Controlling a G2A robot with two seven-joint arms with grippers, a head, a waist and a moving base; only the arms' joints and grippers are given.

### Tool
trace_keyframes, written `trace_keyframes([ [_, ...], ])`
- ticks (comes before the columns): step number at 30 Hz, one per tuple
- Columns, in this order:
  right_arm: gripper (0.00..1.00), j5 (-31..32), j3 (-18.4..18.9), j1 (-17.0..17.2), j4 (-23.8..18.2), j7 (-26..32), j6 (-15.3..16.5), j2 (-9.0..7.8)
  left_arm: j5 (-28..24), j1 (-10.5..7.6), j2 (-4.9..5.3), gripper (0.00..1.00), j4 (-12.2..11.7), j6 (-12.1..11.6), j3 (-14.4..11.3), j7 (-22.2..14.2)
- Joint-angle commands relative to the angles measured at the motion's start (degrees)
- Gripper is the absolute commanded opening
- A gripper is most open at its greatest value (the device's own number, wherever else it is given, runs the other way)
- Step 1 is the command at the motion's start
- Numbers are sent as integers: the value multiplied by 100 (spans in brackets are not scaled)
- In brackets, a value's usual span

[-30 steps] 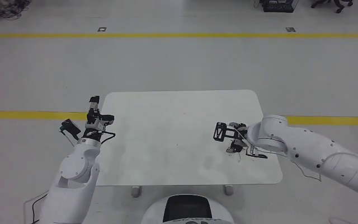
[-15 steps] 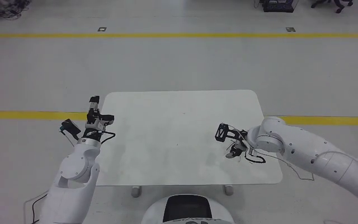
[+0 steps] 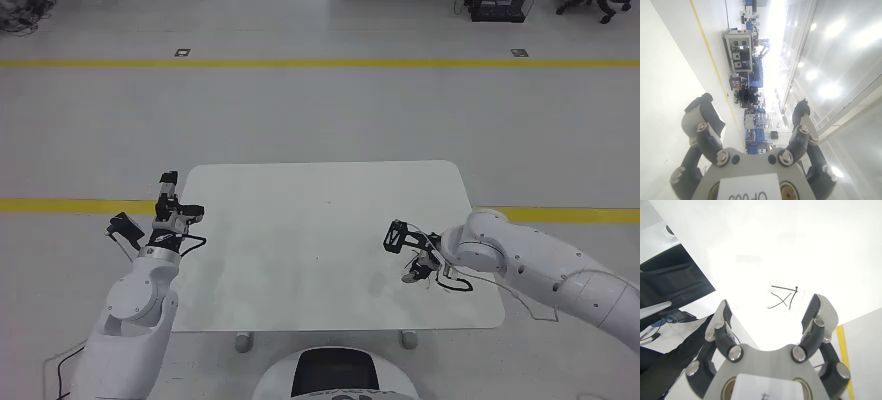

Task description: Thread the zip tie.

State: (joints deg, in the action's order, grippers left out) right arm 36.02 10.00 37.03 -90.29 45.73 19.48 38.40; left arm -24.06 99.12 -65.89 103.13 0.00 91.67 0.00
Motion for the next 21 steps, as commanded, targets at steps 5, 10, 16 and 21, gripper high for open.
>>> trace_keyframes([
  [5, 100, -21, 166, 103, 343, -127, 0, -33, 0, 0, 0, 100, 0, 0, 0, 0],
  [10, 100, -139, 243, 204, 556, -167, 0, -26, 0, 0, 0, 100, 0, 0, 0, 0],
  [16, 100, -324, 289, 253, 688, -153, 0, 22, 0, 0, 0, 100, 0, 0, 0, 0],
  [21, 100, -324, 289, 253, 688, -153, 0, 22, 0, 0, 0, 100, 0, 0, 0, 0],
])
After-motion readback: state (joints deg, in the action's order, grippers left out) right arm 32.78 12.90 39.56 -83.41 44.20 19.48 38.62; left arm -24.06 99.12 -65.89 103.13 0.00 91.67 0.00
